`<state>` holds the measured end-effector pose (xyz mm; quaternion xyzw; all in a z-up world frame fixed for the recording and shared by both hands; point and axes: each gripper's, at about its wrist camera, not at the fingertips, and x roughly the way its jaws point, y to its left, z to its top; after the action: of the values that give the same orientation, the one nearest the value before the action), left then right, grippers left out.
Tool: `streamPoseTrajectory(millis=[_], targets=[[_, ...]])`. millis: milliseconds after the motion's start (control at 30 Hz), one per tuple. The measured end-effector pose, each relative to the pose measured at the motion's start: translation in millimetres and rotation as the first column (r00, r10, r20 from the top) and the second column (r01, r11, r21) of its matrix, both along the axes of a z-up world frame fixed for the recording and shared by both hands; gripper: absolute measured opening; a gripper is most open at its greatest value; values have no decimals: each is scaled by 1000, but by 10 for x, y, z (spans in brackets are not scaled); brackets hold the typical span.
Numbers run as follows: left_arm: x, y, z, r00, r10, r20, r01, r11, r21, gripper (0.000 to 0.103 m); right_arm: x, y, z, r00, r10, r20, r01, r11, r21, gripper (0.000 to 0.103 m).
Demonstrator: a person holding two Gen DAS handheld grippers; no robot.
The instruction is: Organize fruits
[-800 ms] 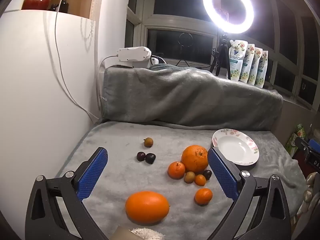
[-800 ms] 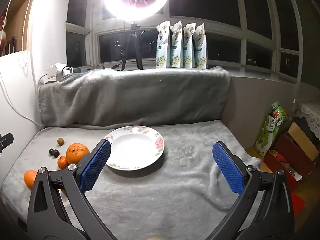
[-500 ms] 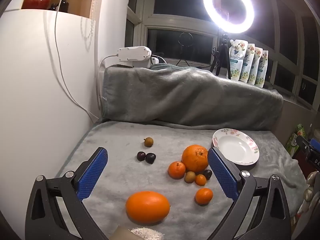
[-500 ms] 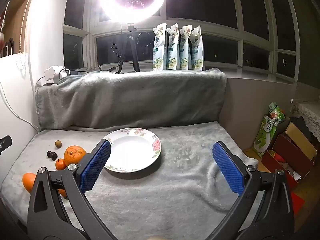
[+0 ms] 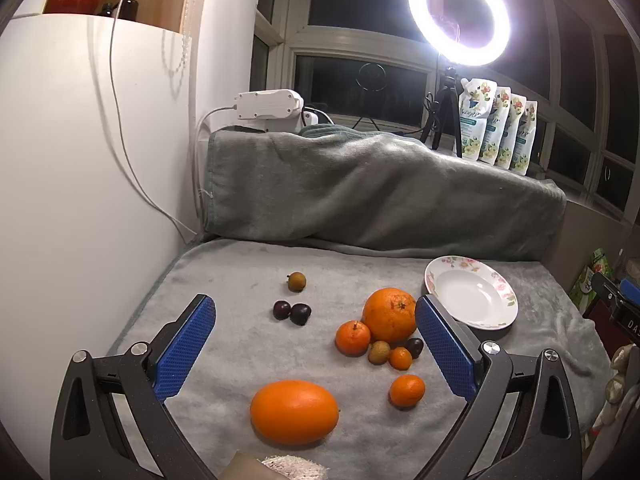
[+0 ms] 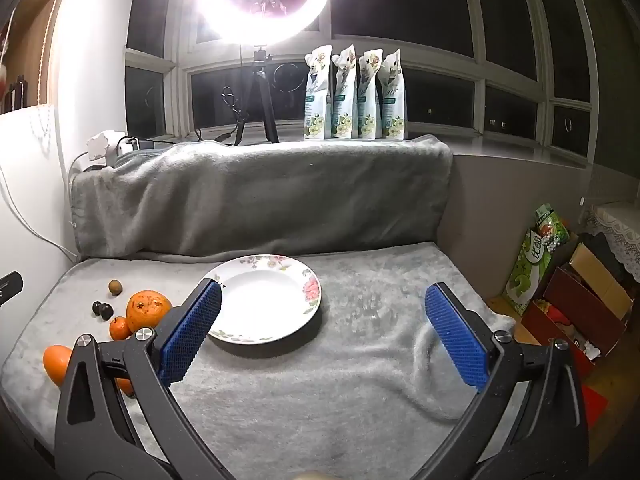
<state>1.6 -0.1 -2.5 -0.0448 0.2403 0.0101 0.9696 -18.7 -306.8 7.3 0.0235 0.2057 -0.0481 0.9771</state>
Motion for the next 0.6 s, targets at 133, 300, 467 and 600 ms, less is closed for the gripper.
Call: streamPoseTrajectory(millis=[133,300,467,600], targets=[[1,2,2,1000,0,-1,0,1000,-1,100,-1,2,9,1000,0,3,0,1000,-1,103],[2,3,2,1000,1,-1,-1,1000,-2,100,-13,13,-13,1000,-5,-4,5,1000,-2,103],[-11,-7,-8,1000,4,3,-4,1000,-4,100,-15,18,-8,1000,-7,-3,7,1000,-7,103],[-15,-8,-7,1000,3,2,-3,1000,-2,100,-7,35,-2,1000,-5,1,5,1000,-17,103]])
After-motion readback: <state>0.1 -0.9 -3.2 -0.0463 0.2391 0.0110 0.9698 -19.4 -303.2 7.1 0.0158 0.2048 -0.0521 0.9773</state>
